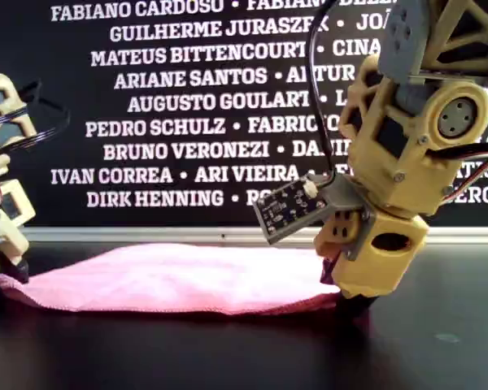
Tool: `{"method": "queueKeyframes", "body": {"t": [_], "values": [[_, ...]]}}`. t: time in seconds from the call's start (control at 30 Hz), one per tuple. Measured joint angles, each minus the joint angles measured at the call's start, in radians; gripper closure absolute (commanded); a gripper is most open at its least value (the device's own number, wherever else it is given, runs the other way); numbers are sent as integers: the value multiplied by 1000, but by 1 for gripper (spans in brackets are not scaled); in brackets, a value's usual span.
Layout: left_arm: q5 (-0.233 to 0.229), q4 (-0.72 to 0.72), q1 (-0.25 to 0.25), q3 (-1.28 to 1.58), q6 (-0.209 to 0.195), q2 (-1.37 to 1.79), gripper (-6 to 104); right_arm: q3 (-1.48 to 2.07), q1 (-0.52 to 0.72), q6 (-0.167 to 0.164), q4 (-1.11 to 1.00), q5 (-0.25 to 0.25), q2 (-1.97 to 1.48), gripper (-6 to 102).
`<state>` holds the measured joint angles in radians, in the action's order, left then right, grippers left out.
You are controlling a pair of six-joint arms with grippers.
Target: Fold a cloth
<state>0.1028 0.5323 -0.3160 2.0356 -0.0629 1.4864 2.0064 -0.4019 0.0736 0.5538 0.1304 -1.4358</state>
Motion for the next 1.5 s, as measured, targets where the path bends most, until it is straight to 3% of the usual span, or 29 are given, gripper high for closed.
{"method": "queueKeyframes", "body": {"t": [0.1, 0.33, 0.5, 1.5], "values": [[2, 0, 0, 0, 0, 3, 63, 0, 0, 0, 0, 0, 0, 39], [5, 0, -5, 0, 0, 3, 83, 0, 0, 0, 0, 6, 0, 80], [5, 0, -5, 0, -3, 3, 101, -43, -5, 2, 0, 6, 31, 97], [5, 0, -6, -58, 0, 123, 99, -78, -6, -5, 0, -6, -63, 97]]}}
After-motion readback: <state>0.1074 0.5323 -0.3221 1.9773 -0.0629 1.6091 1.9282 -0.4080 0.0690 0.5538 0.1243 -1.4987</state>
